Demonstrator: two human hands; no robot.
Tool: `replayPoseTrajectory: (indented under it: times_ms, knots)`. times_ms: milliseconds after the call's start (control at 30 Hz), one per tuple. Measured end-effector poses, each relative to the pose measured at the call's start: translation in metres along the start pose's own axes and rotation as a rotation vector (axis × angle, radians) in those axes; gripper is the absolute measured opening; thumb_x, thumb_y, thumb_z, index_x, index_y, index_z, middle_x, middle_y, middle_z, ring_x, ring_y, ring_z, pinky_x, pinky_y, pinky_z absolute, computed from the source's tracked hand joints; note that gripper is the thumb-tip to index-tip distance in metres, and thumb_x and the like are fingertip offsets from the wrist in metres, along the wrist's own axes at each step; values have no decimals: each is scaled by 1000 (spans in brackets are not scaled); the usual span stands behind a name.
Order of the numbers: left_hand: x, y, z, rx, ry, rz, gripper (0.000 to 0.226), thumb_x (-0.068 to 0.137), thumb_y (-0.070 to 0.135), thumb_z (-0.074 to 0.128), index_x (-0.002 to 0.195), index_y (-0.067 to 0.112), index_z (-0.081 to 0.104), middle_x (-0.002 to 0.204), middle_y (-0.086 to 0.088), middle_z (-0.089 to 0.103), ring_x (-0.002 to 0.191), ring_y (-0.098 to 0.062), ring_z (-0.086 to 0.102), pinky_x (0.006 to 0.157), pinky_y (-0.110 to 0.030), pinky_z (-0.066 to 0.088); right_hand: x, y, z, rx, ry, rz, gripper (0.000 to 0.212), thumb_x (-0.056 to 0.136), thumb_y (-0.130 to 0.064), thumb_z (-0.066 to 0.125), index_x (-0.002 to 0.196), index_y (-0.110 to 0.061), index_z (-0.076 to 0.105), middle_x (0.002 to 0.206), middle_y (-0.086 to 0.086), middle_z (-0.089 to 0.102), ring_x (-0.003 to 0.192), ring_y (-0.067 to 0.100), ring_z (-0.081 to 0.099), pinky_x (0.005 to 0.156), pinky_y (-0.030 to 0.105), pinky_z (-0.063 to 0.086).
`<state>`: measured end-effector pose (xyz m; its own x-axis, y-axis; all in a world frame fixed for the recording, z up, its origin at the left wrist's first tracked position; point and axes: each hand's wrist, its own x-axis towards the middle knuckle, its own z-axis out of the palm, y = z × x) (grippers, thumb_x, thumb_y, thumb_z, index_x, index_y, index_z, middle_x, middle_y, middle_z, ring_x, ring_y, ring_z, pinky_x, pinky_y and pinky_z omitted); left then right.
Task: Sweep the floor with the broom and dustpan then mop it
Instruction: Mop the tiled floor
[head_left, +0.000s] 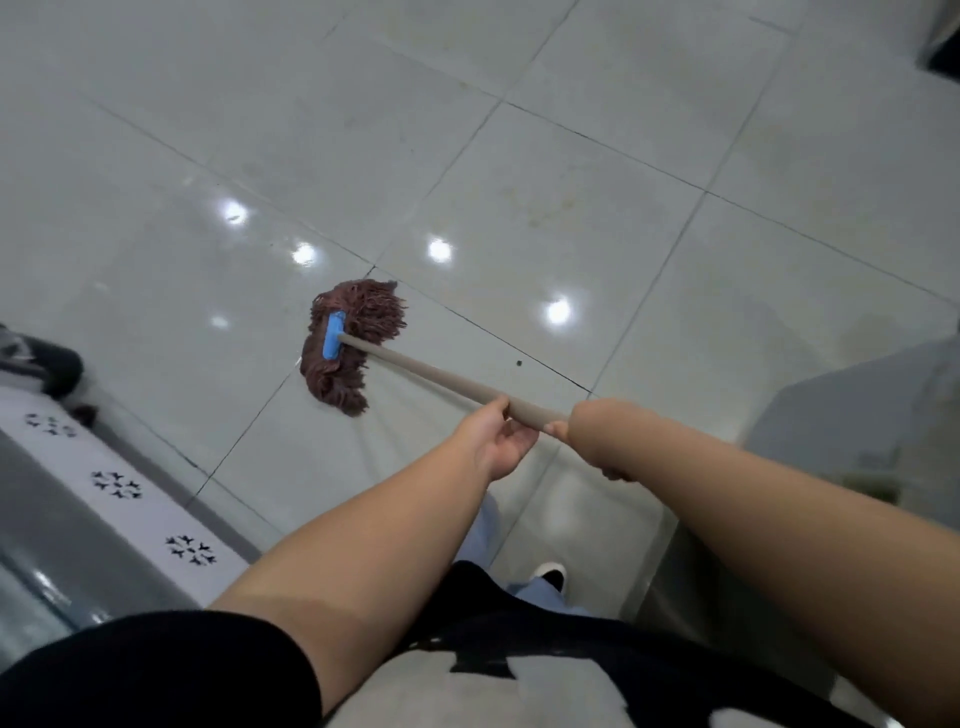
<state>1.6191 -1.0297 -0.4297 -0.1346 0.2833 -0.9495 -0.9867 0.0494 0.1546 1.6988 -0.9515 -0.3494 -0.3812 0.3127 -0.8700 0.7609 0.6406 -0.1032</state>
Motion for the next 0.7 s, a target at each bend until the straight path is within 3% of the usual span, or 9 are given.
replayPoseTrajectory:
  times_ms: [167, 233, 367, 433, 500, 600, 700]
  knots:
    - [6, 97, -33, 123, 35, 58, 24, 101, 12, 36, 86, 0, 50, 89, -16, 59, 72, -25, 59, 53, -30, 56, 41, -91, -35, 181, -93, 33, 42, 103, -33, 29, 65, -14, 30, 58, 12, 43, 44, 18, 39, 46, 22, 32]
    - [7, 140, -50, 140, 46, 82, 22, 99, 9, 36, 86, 2, 52, 85, -15, 59, 71, -24, 59, 48, -26, 55, 59, -133, -45, 226, -106, 3, 40, 103, -23, 29, 63, -22, 25, 58, 9, 43, 45, 17, 39, 49, 23, 34]
    - [7, 224, -93, 119, 104, 172, 22, 100, 17, 36, 97, 7, 55, 89, -10, 60, 71, -22, 60, 53, -25, 54, 85, -228, -72, 416, -162, -67, 39, 102, -21, 32, 63, -20, 30, 51, 5, 43, 41, 13, 40, 38, 9, 32]
    - [2, 260, -111, 109, 127, 220, 31, 100, 28, 36, 114, 11, 58, 99, -4, 61, 85, -20, 60, 65, -25, 52, 101, -280, -88, 425, -199, -88, 39, 101, -17, 35, 62, -15, 33, 45, 5, 42, 45, 12, 37, 35, 10, 29]
    - [-6, 292, -126, 133, 130, 267, 42, 99, 38, 34, 129, 17, 54, 117, 2, 58, 118, -18, 49, 87, -27, 43, 112, -326, -106, 435, -220, -73, 40, 101, -19, 34, 63, -7, 36, 37, 10, 41, 39, 14, 38, 38, 13, 31]
    - [-17, 335, -146, 63, 130, 310, 51, 98, 45, 30, 132, 13, 52, 133, 4, 53, 137, -16, 32, 102, -33, 32, 126, -384, -130, 444, -218, -144, 33, 101, -14, 34, 68, -10, 37, 61, 9, 40, 50, 18, 38, 48, 28, 34]
    - [-19, 366, -162, -15, 118, 289, 58, 96, 52, 31, 128, 10, 54, 116, 2, 52, 125, -20, 45, 94, -33, 40, 141, -432, -154, 467, -184, -187, 34, 97, -9, 39, 66, -18, 32, 70, 0, 36, 59, 12, 36, 57, 24, 36]
